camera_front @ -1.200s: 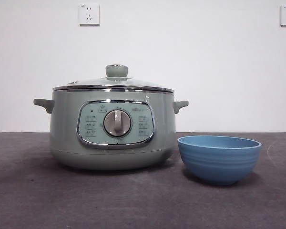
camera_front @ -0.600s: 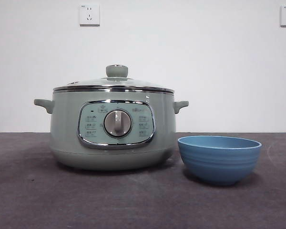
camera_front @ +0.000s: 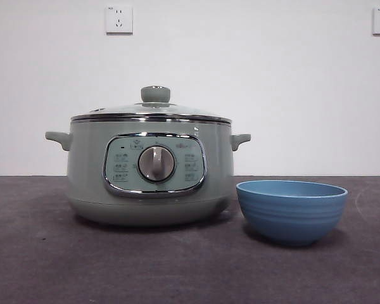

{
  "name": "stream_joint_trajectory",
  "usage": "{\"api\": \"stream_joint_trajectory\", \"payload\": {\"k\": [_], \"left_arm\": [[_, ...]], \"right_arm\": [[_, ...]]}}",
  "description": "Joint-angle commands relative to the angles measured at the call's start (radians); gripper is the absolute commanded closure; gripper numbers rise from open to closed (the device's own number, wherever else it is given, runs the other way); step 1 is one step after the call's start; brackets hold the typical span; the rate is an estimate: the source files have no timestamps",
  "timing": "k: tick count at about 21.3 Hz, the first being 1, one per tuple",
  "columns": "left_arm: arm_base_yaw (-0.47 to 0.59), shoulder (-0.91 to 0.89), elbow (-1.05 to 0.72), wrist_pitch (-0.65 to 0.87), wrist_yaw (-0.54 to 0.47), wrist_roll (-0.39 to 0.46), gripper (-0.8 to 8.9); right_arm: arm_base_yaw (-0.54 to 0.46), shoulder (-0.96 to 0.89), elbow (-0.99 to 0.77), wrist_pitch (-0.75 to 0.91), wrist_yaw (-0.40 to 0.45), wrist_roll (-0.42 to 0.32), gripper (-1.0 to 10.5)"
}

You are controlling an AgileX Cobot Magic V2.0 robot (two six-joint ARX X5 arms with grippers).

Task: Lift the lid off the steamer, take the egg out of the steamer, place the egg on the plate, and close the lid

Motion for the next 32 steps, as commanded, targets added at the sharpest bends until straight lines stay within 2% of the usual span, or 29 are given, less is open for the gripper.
{"api": "stream_joint_trajectory", "payload": {"k": [1, 4, 18, 19, 21, 22, 24, 26, 29, 32], "left_arm": [[0.004, -0.005, -0.053, 0.008, -0.022, -0.084, 8.17], [0.004, -0.005, -0.076, -0.029, -0.021, -0.134, 8.17], [0.003, -0.005, -0.076, -0.022, -0.019, -0.134, 8.17], [0.003, -0.005, -0.076, -0.022, -0.019, -0.134, 8.17], [0.003, -0.005, -0.076, -0.022, -0.019, -0.134, 8.17], [0.003, -0.005, -0.076, -0.022, -0.019, -0.134, 8.17], [0.003, -0.005, -0.076, -0.022, -0.019, -0.134, 8.17], [0.003, -0.005, -0.076, -0.022, -0.019, -0.134, 8.17], [0.003, -0.005, -0.076, -0.022, -0.019, -0.134, 8.17], [0.003, -0.005, -0.076, -0.022, -0.019, -0.134, 8.17]], "right_arm": [[0.002, 0.001, 0.004, 0.005, 0.003, -0.001, 9.5], [0.002, 0.001, 0.004, 0.005, 0.003, -0.001, 9.5], [0.002, 0.001, 0.004, 0.005, 0.003, -0.001, 9.5], [0.002, 0.000, 0.004, 0.006, 0.004, -0.014, 9.5], [-0.015, -0.017, 0.003, 0.052, 0.039, -0.086, 9.5], [-0.041, -0.033, 0.000, 0.109, 0.056, -0.110, 9.5], [-0.127, -0.073, -0.027, 0.248, 0.037, -0.138, 9.5], [-0.245, -0.125, -0.090, 0.371, 0.022, -0.155, 9.5], [-0.397, -0.233, -0.292, 0.578, 0.021, -0.209, 9.5], [-0.467, -0.346, -0.528, 0.790, 0.024, -0.205, 9.5]]}}
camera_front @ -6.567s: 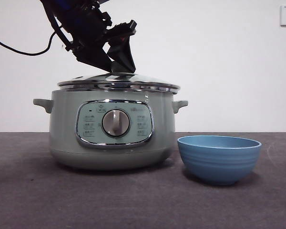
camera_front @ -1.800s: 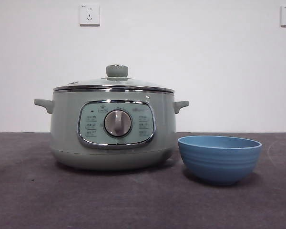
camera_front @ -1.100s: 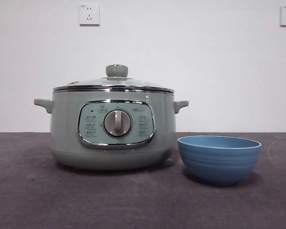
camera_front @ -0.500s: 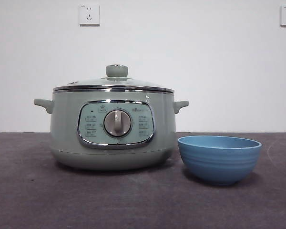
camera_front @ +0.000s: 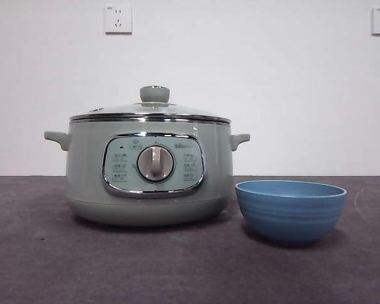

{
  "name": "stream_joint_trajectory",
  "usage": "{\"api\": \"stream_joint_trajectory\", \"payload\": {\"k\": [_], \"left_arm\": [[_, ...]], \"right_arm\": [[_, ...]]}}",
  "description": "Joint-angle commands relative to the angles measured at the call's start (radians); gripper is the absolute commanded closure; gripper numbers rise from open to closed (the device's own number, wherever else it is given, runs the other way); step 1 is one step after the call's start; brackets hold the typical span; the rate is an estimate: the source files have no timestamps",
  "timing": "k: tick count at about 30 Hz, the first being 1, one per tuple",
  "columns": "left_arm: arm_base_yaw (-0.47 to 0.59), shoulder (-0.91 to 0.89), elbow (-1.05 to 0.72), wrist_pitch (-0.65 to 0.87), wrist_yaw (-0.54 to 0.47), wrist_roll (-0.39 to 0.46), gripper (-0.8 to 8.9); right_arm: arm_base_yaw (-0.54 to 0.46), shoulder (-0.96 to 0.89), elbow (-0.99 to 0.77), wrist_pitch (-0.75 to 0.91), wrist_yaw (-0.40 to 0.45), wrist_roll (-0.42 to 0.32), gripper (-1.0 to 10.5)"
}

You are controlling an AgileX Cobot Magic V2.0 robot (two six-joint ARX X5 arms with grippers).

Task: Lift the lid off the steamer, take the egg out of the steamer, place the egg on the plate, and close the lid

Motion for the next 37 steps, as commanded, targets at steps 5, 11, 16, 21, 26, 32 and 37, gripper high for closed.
{"api": "stream_joint_trajectory", "payload": {"k": [5, 11, 16, 21, 26, 32, 37], "left_arm": [[0.003, -0.003, -0.014, 0.005, 0.000, -0.004, 8.17], [0.003, -0.003, -0.014, 0.005, 0.000, -0.004, 8.17], [0.003, -0.003, -0.014, 0.005, 0.000, -0.004, 8.17], [0.003, -0.003, -0.014, 0.005, 0.000, -0.004, 8.17], [0.003, -0.003, -0.014, 0.005, 0.000, -0.004, 8.17], [0.003, -0.003, -0.014, 0.005, 0.000, -0.004, 8.17], [0.003, -0.003, -0.014, 0.005, 0.000, -0.004, 8.17]], "right_arm": [[-0.041, -0.168, -0.391, 0.315, 0.006, -0.008, 9.5], [-0.040, -0.249, -0.533, 0.339, 0.006, 0.012, 9.5], [-0.040, -0.253, -0.564, 0.303, 0.006, 0.012, 9.5], [-0.040, -0.253, -0.564, 0.250, 0.006, 0.010, 9.5], [-0.040, -0.253, -0.563, 0.252, 0.006, 0.040, 9.5], [-0.041, -0.253, -0.563, 0.251, 0.006, 0.040, 9.5], [-0.041, -0.253, -0.563, 0.251, 0.006, 0.040, 9.5]]}}
